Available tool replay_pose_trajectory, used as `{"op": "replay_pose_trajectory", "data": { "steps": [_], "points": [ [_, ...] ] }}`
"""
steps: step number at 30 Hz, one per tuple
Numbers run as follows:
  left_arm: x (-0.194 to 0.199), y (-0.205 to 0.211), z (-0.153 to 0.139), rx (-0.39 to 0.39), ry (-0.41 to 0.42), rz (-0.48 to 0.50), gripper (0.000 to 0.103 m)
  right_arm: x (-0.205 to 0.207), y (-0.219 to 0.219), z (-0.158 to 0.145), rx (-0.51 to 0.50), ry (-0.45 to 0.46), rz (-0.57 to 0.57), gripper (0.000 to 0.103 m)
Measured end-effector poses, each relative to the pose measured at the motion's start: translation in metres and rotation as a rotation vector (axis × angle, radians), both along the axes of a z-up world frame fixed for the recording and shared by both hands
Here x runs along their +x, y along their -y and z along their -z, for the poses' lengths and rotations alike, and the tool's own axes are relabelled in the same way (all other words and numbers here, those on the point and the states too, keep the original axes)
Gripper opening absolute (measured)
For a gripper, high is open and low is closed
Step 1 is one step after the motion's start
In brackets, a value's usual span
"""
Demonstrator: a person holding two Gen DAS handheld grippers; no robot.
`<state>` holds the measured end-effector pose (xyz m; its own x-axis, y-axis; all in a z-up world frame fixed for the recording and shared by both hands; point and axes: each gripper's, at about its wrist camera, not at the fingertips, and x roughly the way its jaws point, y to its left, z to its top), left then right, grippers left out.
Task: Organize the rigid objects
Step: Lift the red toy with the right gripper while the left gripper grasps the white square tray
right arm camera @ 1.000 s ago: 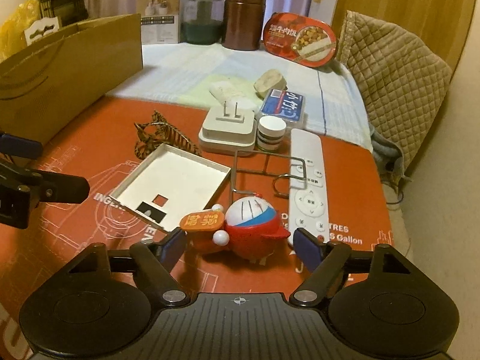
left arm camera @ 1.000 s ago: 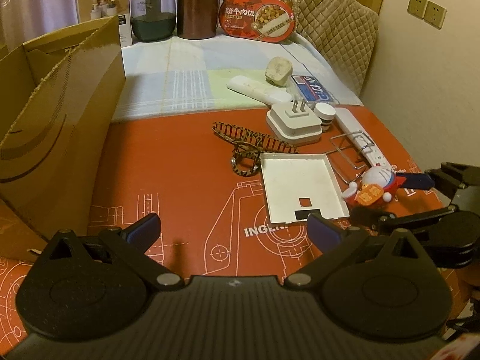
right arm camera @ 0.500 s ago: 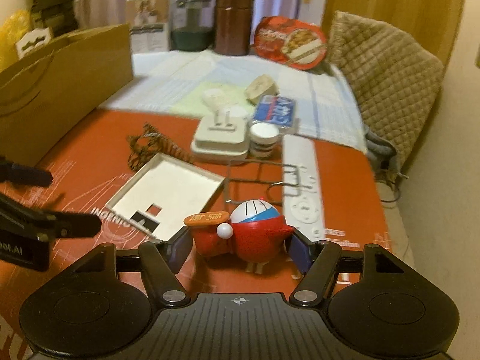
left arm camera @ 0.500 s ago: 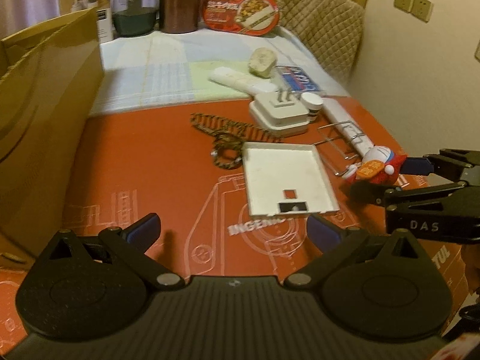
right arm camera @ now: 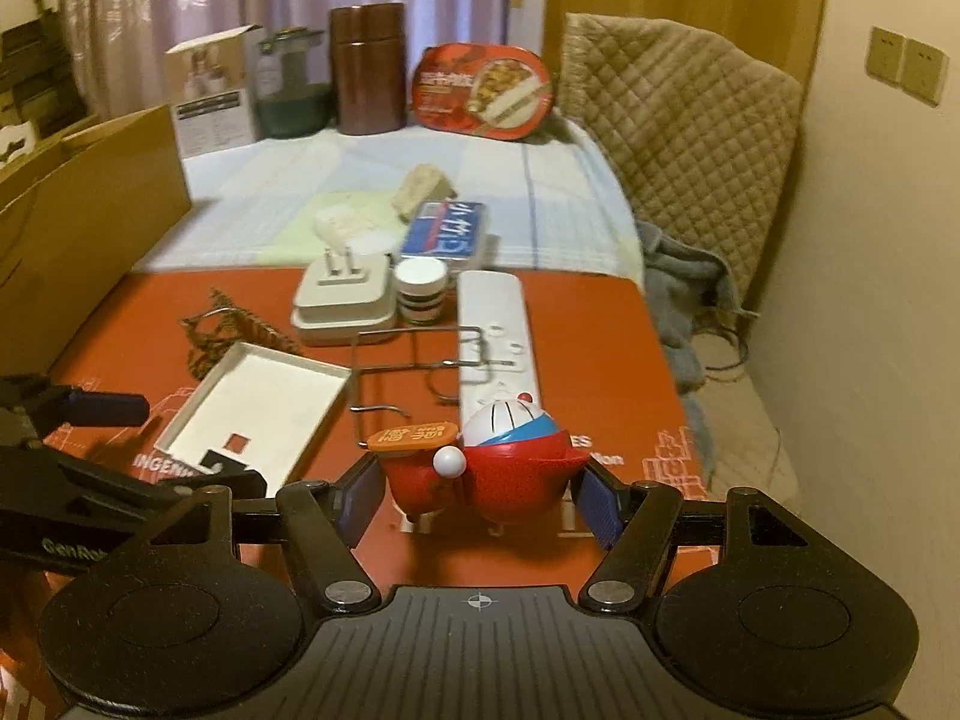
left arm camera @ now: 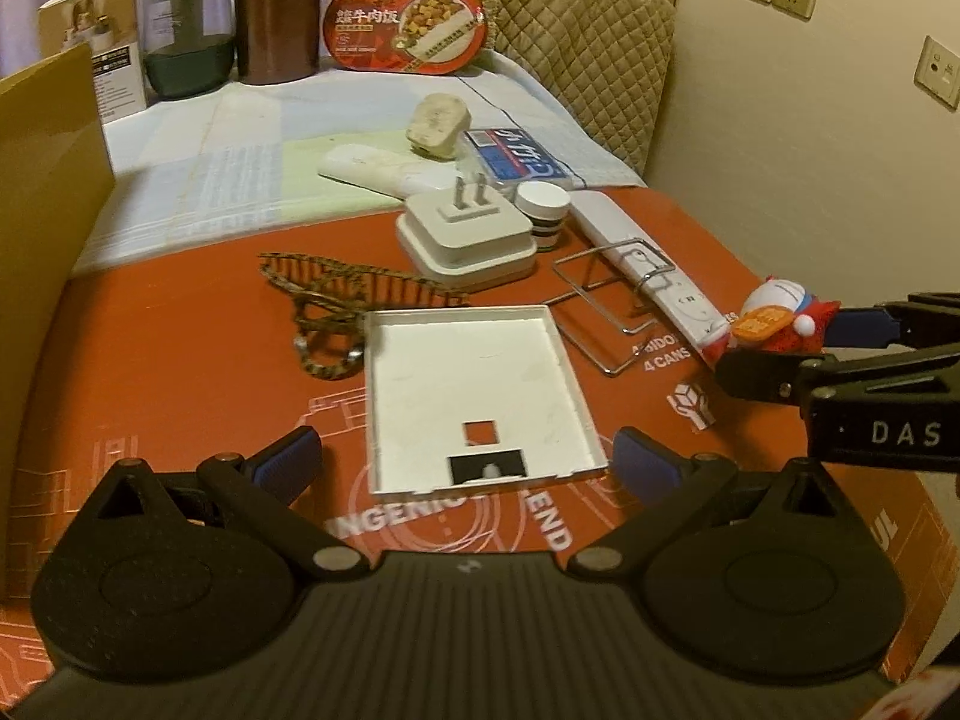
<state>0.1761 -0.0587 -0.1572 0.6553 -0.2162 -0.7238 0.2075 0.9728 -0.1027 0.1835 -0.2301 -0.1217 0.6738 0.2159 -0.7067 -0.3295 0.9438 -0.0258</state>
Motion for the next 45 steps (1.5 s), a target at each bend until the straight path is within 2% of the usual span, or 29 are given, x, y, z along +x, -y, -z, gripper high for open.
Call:
{"op": "replay_pose_trajectory", "data": {
  "steps": [7, 11, 17, 18, 24, 29, 36, 45],
  "points": [
    [0.005, 0.014, 0.006, 0.066, 0.024, -0.008, 0.099, 0.003, 0.006, -0.001, 0.000, -0.001, 0.041, 0.065],
    [-0.001, 0.006, 0.002, 0.084, 0.022, 0.000, 0.084, 0.005, 0.006, -0.002, 0.004, -0.002, 0.045, 0.065],
    [-0.024, -0.016, -0.002, 0.110, 0.003, -0.013, 0.084, 0.001, -0.005, 0.000, 0.010, -0.017, -0.001, 0.065],
    [-0.025, -0.018, -0.002, 0.118, 0.009, -0.012, 0.087, 0.001, -0.006, 0.000, 0.011, -0.018, -0.006, 0.065],
    [-0.009, -0.020, 0.000, 0.129, 0.026, -0.004, 0.089, 0.001, -0.014, 0.001, 0.011, -0.031, -0.021, 0.065],
    [0.000, -0.019, 0.000, 0.111, 0.023, 0.003, 0.084, 0.001, -0.016, 0.003, 0.008, -0.034, -0.021, 0.065],
    [-0.015, -0.022, -0.006, 0.146, 0.013, 0.015, 0.083, 0.002, -0.017, 0.001, 0.018, -0.035, -0.009, 0.065],
    [-0.030, -0.031, -0.036, 0.141, 0.047, 0.001, 0.083, -0.001, -0.019, -0.011, 0.037, -0.001, 0.001, 0.065]
  ]
}}
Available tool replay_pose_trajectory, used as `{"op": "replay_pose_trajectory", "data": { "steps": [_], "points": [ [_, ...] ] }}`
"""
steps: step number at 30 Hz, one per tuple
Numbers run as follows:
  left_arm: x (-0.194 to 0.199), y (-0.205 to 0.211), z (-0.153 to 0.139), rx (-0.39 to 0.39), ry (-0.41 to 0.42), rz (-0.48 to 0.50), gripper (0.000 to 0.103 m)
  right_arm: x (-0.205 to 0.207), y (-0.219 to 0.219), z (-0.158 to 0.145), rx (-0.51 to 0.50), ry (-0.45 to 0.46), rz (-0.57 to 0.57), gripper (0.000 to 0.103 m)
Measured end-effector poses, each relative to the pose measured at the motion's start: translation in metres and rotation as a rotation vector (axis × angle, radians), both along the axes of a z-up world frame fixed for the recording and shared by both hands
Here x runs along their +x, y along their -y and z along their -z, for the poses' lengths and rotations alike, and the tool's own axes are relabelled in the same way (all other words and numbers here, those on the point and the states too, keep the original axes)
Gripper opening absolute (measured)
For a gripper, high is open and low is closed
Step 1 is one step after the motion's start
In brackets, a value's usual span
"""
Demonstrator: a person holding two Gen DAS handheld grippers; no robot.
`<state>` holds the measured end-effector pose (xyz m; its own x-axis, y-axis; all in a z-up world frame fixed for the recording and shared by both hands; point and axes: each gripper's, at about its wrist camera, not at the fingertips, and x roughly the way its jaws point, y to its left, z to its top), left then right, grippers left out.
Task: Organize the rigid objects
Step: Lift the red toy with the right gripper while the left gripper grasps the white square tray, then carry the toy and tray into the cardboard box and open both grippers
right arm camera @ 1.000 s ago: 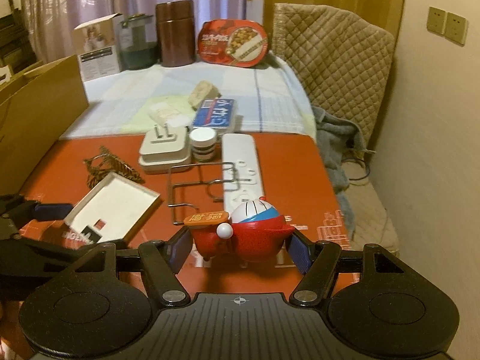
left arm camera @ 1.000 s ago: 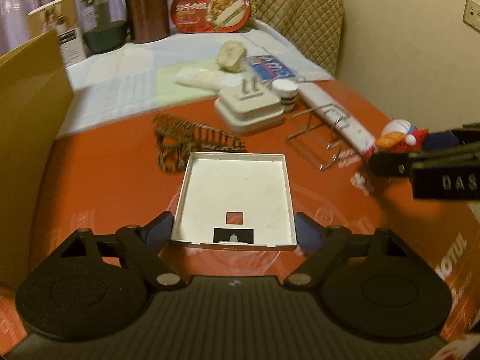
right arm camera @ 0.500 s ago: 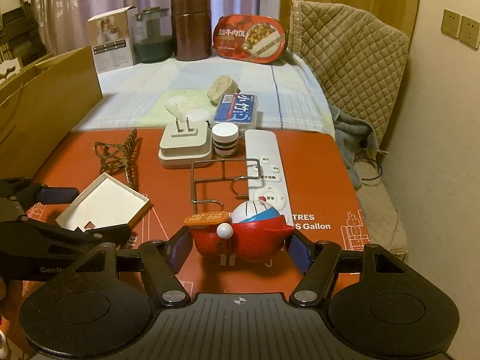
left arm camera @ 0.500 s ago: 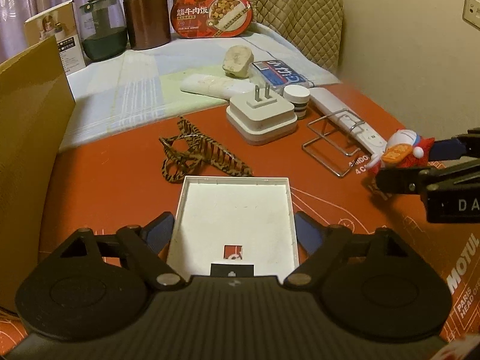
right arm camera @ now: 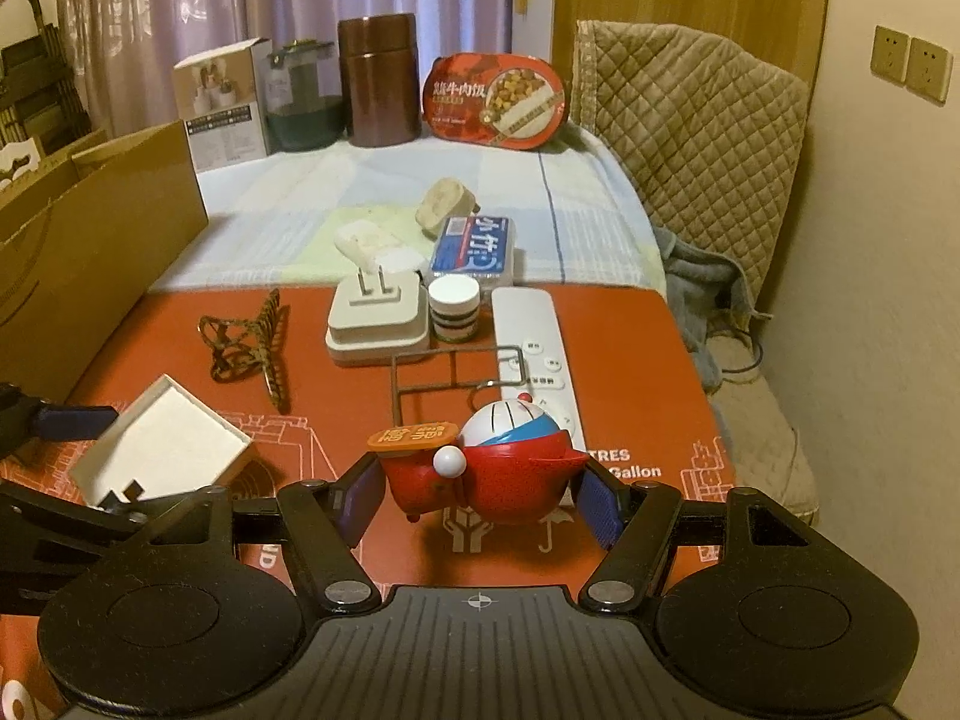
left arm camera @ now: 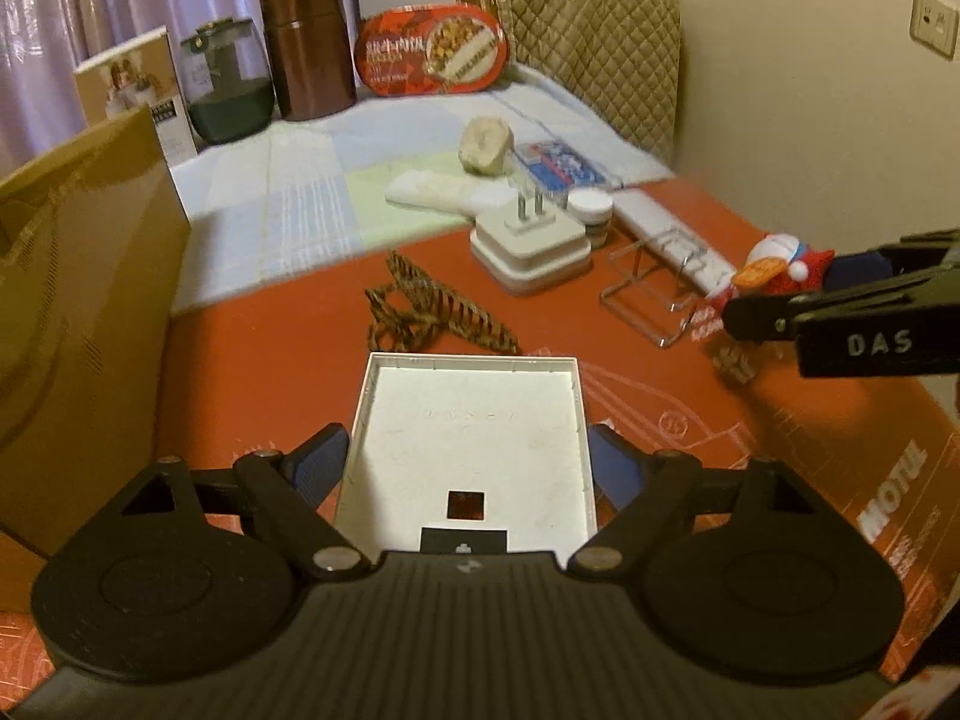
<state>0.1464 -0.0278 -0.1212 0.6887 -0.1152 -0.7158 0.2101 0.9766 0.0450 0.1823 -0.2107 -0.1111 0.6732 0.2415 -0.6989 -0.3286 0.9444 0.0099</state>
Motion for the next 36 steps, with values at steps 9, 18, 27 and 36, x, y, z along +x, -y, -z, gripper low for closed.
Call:
{"op": "replay_pose_trajectory", "data": {
  "steps": [9, 18, 27, 36],
  "points": [
    [-0.011, -0.020, -0.062, -0.032, 0.075, -0.030, 0.083, -0.014, -0.007, -0.045, 0.037, 0.051, 0.008, 0.065],
    [-0.024, -0.076, -0.137, -0.021, 0.164, -0.112, 0.083, -0.031, -0.055, -0.107, 0.099, 0.129, -0.086, 0.065],
    [-0.033, -0.181, -0.171, 0.063, 0.164, -0.245, 0.083, -0.037, -0.168, -0.135, 0.143, 0.133, -0.321, 0.065],
    [-0.034, -0.247, -0.151, 0.115, 0.102, -0.309, 0.083, -0.042, -0.266, -0.103, 0.087, 0.074, -0.509, 0.065]
  ]
}}
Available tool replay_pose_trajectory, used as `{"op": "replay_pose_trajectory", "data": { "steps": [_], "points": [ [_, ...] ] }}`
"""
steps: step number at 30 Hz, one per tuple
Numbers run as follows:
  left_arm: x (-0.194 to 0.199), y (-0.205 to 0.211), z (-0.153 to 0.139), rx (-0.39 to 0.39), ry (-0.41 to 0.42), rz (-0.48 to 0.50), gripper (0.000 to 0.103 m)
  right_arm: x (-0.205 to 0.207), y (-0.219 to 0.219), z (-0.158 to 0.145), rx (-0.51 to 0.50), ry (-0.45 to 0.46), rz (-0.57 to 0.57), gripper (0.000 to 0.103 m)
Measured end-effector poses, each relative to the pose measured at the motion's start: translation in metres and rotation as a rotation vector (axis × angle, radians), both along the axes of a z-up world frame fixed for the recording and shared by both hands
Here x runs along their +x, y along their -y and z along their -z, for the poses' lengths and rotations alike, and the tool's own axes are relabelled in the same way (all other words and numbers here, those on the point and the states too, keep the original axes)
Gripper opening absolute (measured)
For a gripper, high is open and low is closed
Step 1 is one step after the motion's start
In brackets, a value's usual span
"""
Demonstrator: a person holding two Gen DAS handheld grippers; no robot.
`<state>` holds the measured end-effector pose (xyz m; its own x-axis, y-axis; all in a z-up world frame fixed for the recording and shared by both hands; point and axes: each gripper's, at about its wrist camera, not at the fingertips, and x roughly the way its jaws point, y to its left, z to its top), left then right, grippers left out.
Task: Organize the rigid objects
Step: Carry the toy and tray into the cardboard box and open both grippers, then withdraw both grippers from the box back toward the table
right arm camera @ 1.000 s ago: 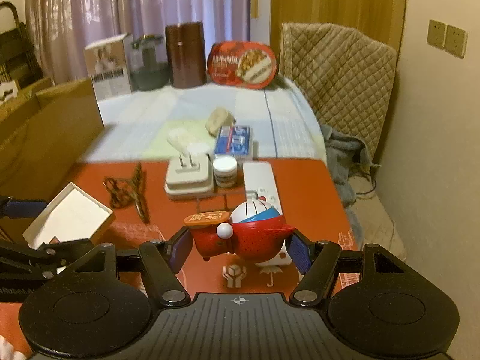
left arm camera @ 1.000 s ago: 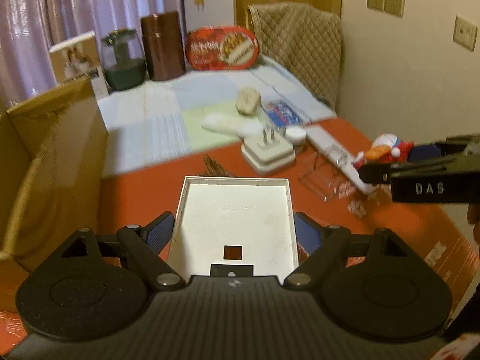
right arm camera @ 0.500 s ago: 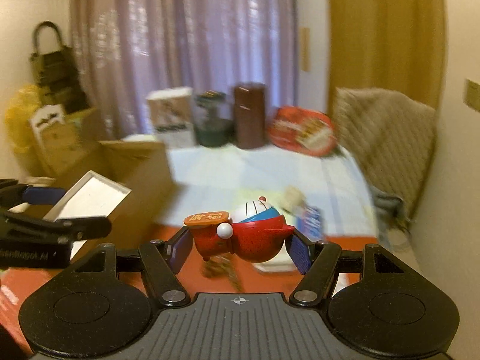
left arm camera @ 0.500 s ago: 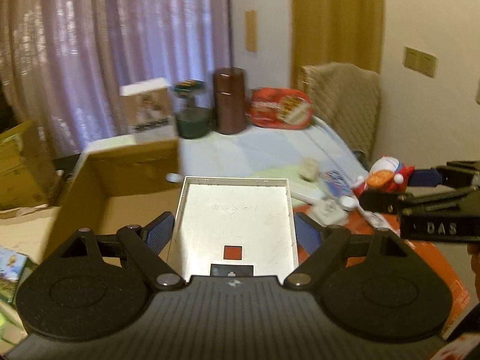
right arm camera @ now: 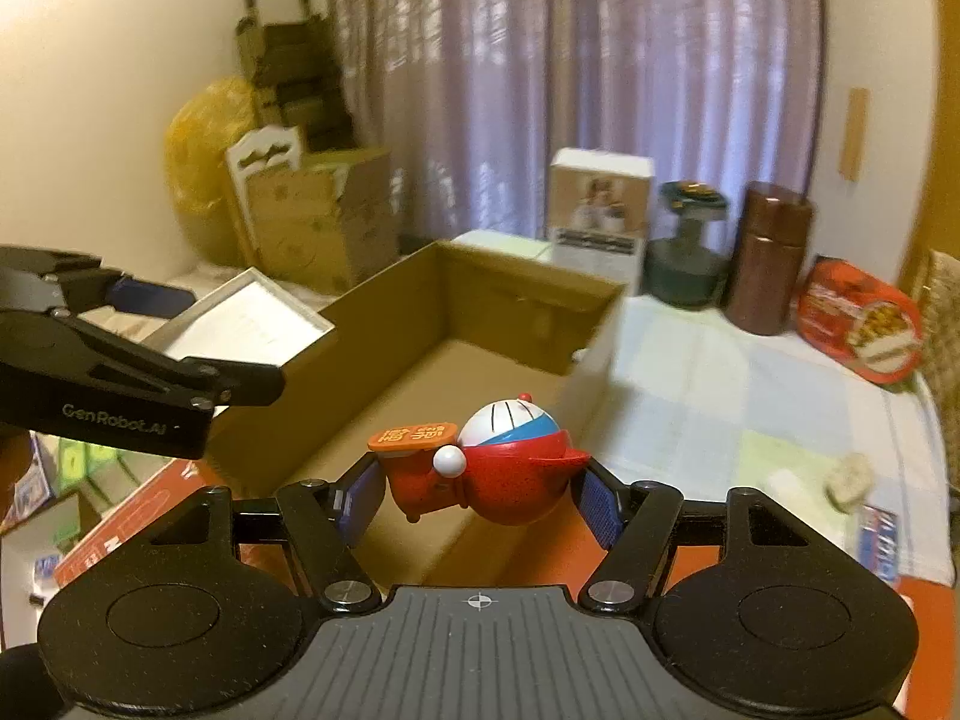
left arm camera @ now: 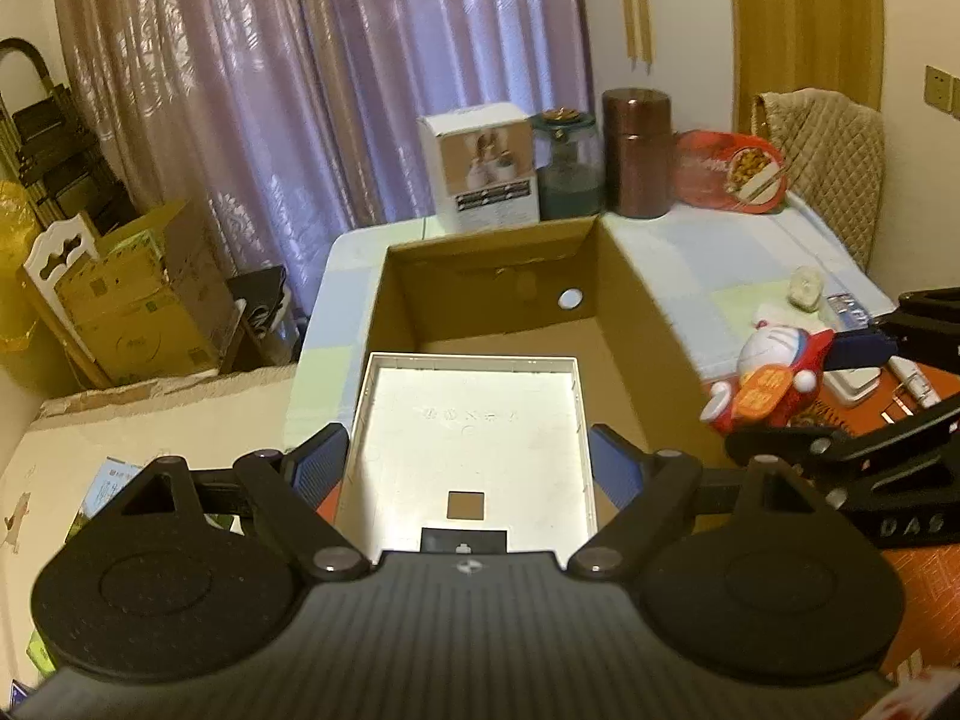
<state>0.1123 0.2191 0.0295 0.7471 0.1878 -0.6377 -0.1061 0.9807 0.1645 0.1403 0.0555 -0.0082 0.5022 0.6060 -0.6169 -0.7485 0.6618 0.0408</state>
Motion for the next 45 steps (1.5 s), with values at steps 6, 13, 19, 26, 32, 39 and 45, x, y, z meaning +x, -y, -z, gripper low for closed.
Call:
{"op": "replay_pose_trajectory", "data": {
  "steps": [6, 13, 19, 26, 32, 39, 45],
  "points": [
    [0.002, -0.017, 0.018, -0.024, -0.024, -0.017, 0.083, -0.001, -0.031, 0.022, -0.075, 0.004, -0.045, 0.065],
    [0.003, -0.026, 0.031, -0.045, -0.041, -0.023, 0.083, -0.003, -0.040, 0.036, -0.112, 0.009, -0.061, 0.065],
    [0.005, -0.025, 0.036, -0.052, -0.048, -0.020, 0.083, -0.001, -0.041, 0.041, -0.118, 0.003, -0.056, 0.065],
    [0.006, -0.026, 0.038, -0.067, -0.052, -0.024, 0.084, -0.003, -0.042, 0.043, -0.118, -0.002, -0.061, 0.065],
    [0.004, -0.027, 0.036, -0.076, -0.041, -0.037, 0.084, -0.004, -0.042, 0.043, -0.122, 0.000, -0.059, 0.065],
    [-0.003, -0.029, 0.029, -0.075, -0.023, -0.048, 0.084, -0.008, -0.033, 0.034, -0.098, 0.013, -0.047, 0.065],
    [-0.011, -0.023, 0.017, -0.077, -0.001, -0.058, 0.084, -0.018, -0.024, 0.025, -0.075, 0.025, -0.041, 0.066]
  ]
}}
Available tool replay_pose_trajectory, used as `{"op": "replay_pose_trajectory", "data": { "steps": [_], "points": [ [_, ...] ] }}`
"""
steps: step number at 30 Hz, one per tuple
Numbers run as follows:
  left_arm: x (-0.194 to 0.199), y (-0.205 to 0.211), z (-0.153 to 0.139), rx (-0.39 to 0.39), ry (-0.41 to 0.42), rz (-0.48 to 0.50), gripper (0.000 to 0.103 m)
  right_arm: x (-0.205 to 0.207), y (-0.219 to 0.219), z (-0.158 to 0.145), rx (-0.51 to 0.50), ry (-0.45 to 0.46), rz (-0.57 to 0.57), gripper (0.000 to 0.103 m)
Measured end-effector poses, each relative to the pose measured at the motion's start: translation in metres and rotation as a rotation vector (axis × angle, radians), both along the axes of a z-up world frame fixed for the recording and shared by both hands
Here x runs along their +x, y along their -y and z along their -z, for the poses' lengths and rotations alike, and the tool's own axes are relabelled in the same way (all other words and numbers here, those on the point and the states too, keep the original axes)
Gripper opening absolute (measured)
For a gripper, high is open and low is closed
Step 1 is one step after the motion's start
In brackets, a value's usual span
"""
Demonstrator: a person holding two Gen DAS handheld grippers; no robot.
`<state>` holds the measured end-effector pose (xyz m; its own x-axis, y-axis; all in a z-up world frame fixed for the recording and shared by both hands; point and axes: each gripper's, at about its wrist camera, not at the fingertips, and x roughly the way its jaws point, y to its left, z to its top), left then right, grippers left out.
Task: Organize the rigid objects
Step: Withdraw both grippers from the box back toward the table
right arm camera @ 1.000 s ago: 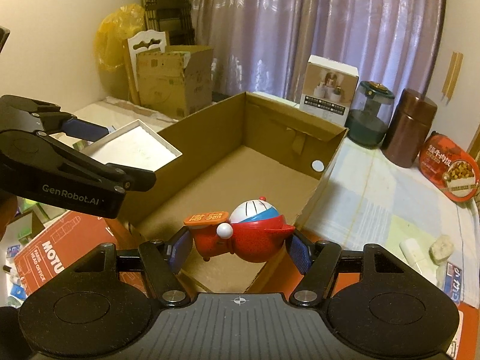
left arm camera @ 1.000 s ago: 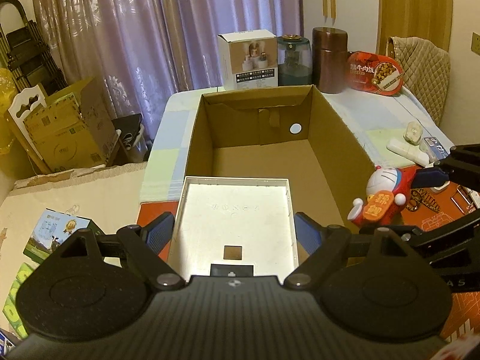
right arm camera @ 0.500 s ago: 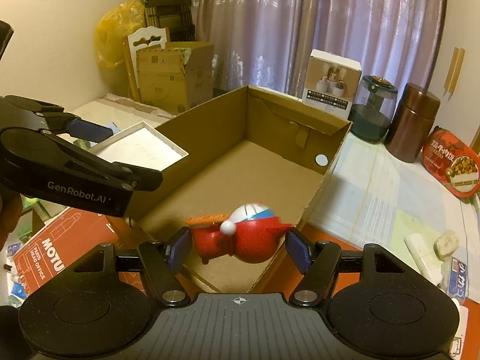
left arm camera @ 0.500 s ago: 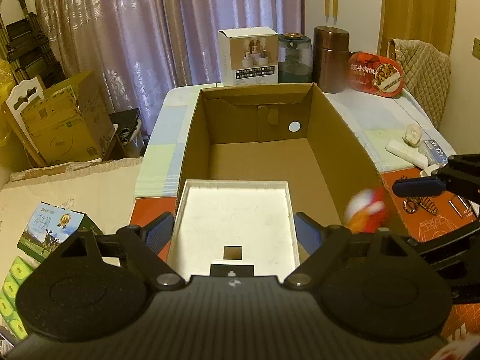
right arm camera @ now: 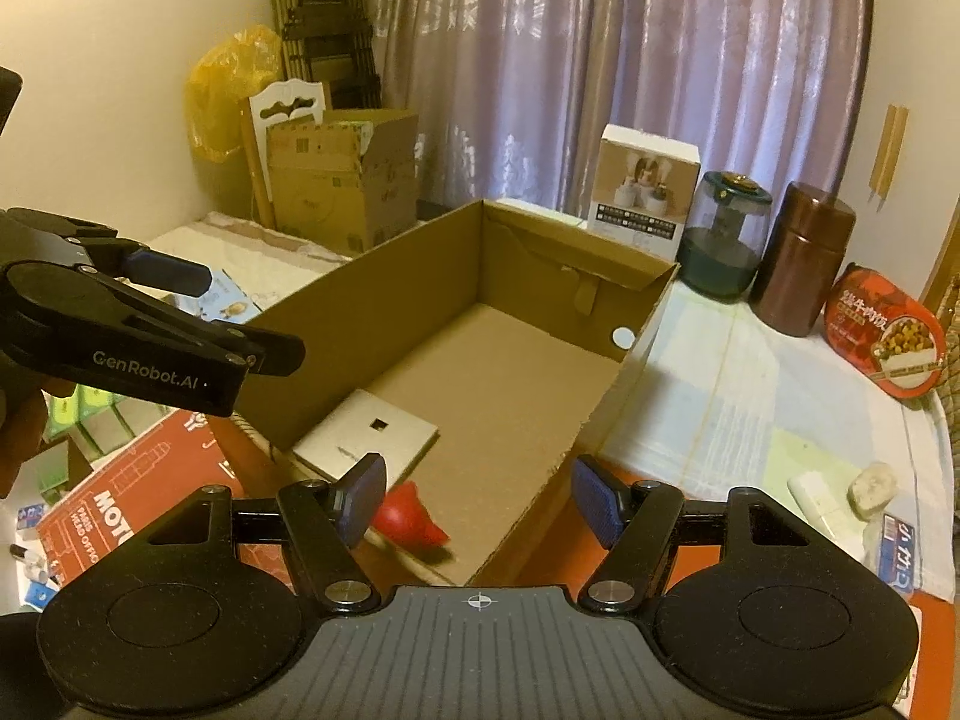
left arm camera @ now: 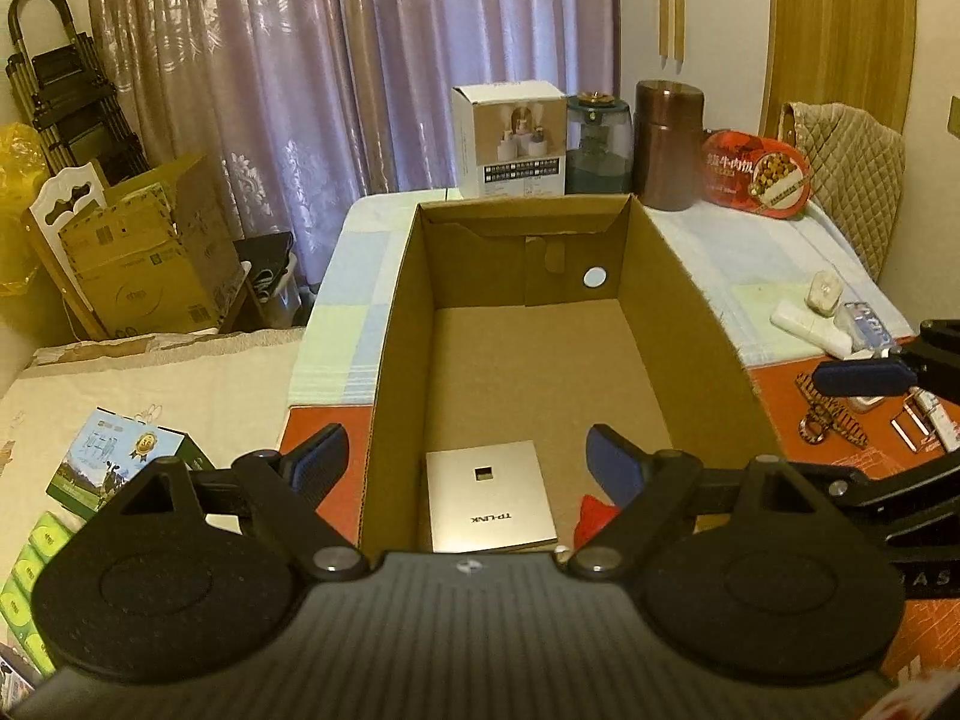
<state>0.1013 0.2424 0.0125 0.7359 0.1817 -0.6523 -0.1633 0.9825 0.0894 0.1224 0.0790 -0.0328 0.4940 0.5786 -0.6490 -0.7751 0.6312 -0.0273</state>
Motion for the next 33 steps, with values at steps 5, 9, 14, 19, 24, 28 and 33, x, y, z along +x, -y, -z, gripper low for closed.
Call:
{"op": "replay_pose_trajectory", "data": {
  "steps": [5, 9, 14, 19, 24, 28, 33],
  "points": [
    [-0.009, 0.010, -0.014, -0.008, 0.023, 0.004, 0.084, -0.010, 0.009, -0.014, 0.031, 0.008, 0.011, 0.066],
    [-0.015, 0.021, -0.025, -0.011, 0.036, 0.013, 0.084, -0.020, 0.018, -0.026, 0.053, 0.015, 0.023, 0.066],
    [-0.024, 0.039, -0.036, -0.021, 0.051, 0.028, 0.084, -0.029, 0.037, -0.037, 0.076, 0.018, 0.061, 0.066],
    [-0.030, 0.060, -0.043, -0.031, 0.062, 0.055, 0.084, -0.035, 0.064, -0.046, 0.092, 0.019, 0.112, 0.066],
    [-0.034, 0.086, -0.049, -0.039, 0.075, 0.090, 0.084, -0.038, 0.096, -0.053, 0.101, 0.024, 0.173, 0.066],
    [-0.034, 0.108, -0.052, -0.051, 0.087, 0.122, 0.084, -0.041, 0.125, -0.056, 0.109, 0.030, 0.224, 0.066],
    [-0.036, 0.139, -0.051, -0.072, 0.102, 0.160, 0.084, -0.046, 0.163, -0.055, 0.108, 0.037, 0.299, 0.067]
  ]
}}
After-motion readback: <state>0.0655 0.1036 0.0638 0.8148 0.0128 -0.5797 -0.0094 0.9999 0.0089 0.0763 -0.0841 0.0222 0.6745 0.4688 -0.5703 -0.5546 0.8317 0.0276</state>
